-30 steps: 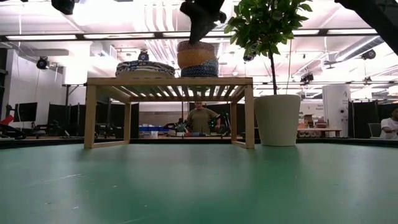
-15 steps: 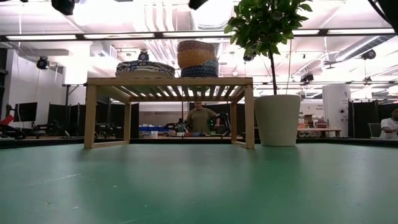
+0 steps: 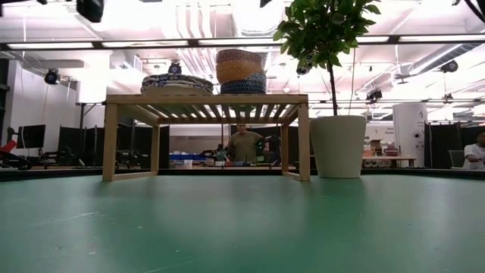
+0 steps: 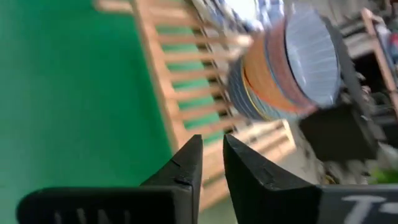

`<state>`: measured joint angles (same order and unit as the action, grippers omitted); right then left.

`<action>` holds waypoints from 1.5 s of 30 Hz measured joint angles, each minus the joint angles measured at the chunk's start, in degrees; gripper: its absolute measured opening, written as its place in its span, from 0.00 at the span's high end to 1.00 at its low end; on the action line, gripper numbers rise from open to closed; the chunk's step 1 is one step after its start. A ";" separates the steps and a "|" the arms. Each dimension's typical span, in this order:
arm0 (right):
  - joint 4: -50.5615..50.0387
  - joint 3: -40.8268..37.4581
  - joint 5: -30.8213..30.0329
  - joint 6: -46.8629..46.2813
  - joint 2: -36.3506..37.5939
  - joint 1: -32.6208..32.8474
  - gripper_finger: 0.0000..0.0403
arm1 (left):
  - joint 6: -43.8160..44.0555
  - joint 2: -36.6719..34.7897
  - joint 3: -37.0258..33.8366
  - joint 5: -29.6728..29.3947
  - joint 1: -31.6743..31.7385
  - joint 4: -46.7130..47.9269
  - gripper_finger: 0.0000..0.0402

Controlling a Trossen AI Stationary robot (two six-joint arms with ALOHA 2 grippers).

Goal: Place and stack bowls onto a shelf
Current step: Adjust the stacked bowls on the shelf

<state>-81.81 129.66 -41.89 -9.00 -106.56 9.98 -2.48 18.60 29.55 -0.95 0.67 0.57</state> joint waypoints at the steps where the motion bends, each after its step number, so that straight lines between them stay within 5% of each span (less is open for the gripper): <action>1: -0.09 -2.47 -0.70 -0.72 1.06 0.01 0.87 | 0.02 1.89 0.18 0.00 0.00 -1.25 1.00; 7: 9.04 -23.34 -6.60 -1.94 13.23 0.04 0.95 | -0.22 14.12 2.64 -4.98 0.12 -5.52 1.00; 14: 42.20 -48.94 -7.60 9.63 28.65 -1.77 0.98 | -8.10 28.09 12.51 -19.46 1.86 1.53 1.00; 22: 76.79 -69.26 -4.16 23.99 33.94 -8.15 0.98 | -16.90 42.92 28.48 -9.69 12.62 18.12 1.00; 31: 92.73 -74.68 6.28 26.73 32.22 -18.37 0.98 | -20.83 55.96 36.78 -5.53 22.82 20.57 1.00; 45: 93.13 -70.13 6.44 27.12 22.53 -23.56 0.98 | -20.83 62.18 41.28 -5.51 25.26 21.54 1.00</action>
<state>11.32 59.53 -35.45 18.11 -84.03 -13.58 -23.31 80.78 70.83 -6.46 25.92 22.11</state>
